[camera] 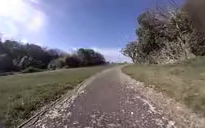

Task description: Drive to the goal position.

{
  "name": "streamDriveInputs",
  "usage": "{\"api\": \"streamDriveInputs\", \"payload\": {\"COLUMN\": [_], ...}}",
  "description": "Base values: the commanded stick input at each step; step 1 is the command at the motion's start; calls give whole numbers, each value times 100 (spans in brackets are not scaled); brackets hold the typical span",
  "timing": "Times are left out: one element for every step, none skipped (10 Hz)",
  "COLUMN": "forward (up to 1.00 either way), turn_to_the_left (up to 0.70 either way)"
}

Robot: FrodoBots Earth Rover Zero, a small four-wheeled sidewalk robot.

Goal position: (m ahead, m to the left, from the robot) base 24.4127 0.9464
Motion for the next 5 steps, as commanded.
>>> {"api": "streamDriveInputs", "payload": {"forward": [70, 70, 70, 70, 70], "turn_to_the_left": [0, 0, 0, 0, 0]}}
